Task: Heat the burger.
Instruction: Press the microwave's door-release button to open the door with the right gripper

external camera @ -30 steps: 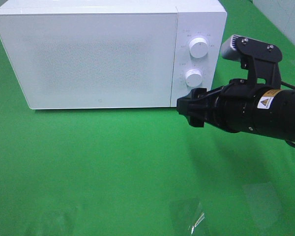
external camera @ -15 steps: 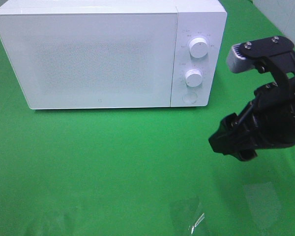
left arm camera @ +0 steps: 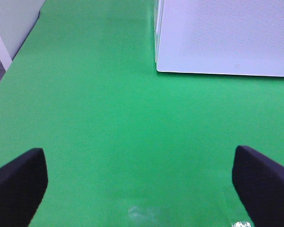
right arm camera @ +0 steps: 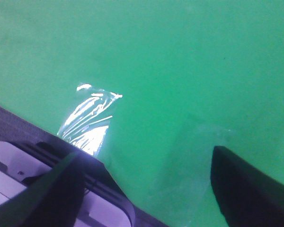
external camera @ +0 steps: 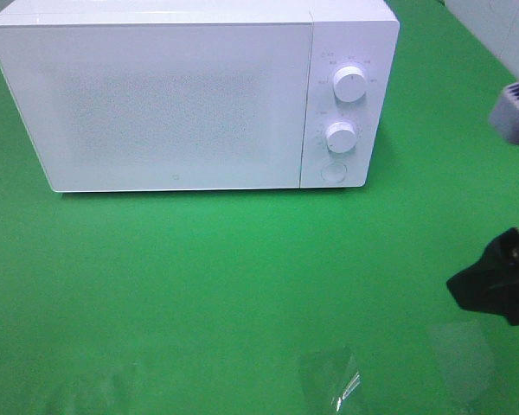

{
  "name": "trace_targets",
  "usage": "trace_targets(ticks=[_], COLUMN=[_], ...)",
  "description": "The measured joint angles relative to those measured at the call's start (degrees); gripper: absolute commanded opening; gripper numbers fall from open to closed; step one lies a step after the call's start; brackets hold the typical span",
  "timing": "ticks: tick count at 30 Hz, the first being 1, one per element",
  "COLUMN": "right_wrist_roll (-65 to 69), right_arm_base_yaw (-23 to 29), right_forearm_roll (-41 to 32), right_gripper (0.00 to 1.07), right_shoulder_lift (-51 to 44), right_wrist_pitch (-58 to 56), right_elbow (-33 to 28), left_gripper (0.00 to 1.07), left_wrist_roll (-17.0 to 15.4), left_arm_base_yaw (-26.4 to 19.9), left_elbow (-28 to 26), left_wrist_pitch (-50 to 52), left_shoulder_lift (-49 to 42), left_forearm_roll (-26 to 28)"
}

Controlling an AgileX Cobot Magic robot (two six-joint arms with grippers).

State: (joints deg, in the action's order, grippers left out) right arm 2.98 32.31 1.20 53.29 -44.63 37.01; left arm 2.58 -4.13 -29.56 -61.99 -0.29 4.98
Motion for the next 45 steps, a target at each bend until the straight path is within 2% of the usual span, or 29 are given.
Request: trace_targets(ticks=[8, 10, 11, 12, 13, 14, 15, 16, 17, 22, 26, 36, 45], right_wrist_roll=[0.0, 0.0, 0.0, 0.0, 0.0, 0.0, 0.0, 0.0, 0.0, 0.0, -0.1, -0.1, -0.1], right_arm_base_yaw=[-0.9, -2.8, -6.2, -6.2, -9.6, -9.6, -12.8, -12.8, -15.5, -19.1, -23.3, -27.2, -27.2], right_forearm_roll=[0.9, 0.9, 1.0, 1.0, 1.2, 1.2, 1.6, 1.6, 1.7, 1.7, 1.7, 1.7, 2.1], right_gripper=[0.7, 0.7, 0.7, 0.7, 0.7, 0.7, 0.7, 0.7, 0.7, 0.7, 0.7, 0.7, 0.7], right_shoulder_lift=[-14.4, -17.2, -20.1, -20.1, -23.1, -23.1, -26.6, -26.6, -30.1, -36.0, -44.5, -53.4, -53.5], right_wrist_pitch=[-1.3, -2.4, -3.6, -3.6, -4.6, -4.6, -5.1, -5.1, -5.2, -5.2, -5.3, -6.5, -10.6], right_elbow=[0.0, 0.0, 0.0, 0.0, 0.0, 0.0, 0.0, 0.0, 0.0, -0.2, -5.0, -7.3, -9.0], left_gripper=[0.98, 0.98, 0.98, 0.98, 0.98, 0.98, 0.98, 0.98, 0.98, 0.98, 0.98, 0.98, 0.98], left_wrist_roll=[0.0, 0.0, 0.0, 0.0, 0.0, 0.0, 0.0, 0.0, 0.0, 0.0, 0.0, 0.0, 0.0], left_arm_base_yaw=[0.0, 0.0, 0.0, 0.0, 0.0, 0.0, 0.0, 0.0, 0.0, 0.0, 0.0, 0.0, 0.0], left_elbow=[0.0, 0.0, 0.0, 0.0, 0.0, 0.0, 0.0, 0.0, 0.0, 0.0, 0.0, 0.0, 0.0], left_wrist_pitch=[0.0, 0.0, 0.0, 0.0, 0.0, 0.0, 0.0, 0.0, 0.0, 0.0, 0.0, 0.0, 0.0], left_shoulder_lift=[0.0, 0.0, 0.0, 0.0, 0.0, 0.0, 0.0, 0.0, 0.0, 0.0, 0.0, 0.0, 0.0], left_forearm_roll=[0.0, 0.0, 0.0, 0.0, 0.0, 0.0, 0.0, 0.0, 0.0, 0.0, 0.0, 0.0, 0.0])
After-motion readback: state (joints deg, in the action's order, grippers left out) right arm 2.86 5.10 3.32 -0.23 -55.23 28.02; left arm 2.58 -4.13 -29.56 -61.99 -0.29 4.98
